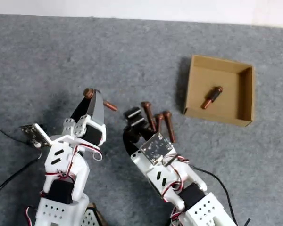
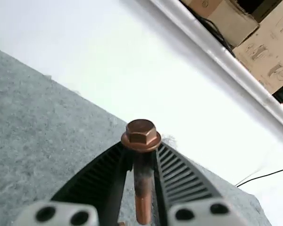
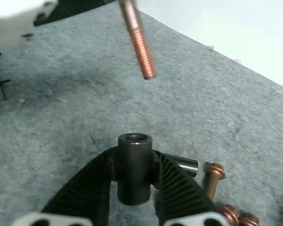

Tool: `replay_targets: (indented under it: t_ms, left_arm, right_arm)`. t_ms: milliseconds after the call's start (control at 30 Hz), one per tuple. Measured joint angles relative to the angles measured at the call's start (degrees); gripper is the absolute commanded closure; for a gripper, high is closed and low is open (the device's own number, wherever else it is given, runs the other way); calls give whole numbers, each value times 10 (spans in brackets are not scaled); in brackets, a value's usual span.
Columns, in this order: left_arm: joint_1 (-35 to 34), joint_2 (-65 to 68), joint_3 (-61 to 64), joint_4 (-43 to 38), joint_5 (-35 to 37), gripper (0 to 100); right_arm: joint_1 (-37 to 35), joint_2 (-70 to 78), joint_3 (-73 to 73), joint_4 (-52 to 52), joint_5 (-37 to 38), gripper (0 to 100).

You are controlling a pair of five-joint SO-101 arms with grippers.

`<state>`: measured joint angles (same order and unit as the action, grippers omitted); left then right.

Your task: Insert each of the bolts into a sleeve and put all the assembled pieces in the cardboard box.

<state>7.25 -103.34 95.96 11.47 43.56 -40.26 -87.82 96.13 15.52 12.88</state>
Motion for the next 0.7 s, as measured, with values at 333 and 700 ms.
replay_targets:
  t_ms: [333,700]
  left_arm:
    - [82,0,1,16,0,995]
    - [101,0,1,27,0,995]
  right_arm:
    - [-3,0,0,0,0,994]
    - [35,0,0,0,0,994]
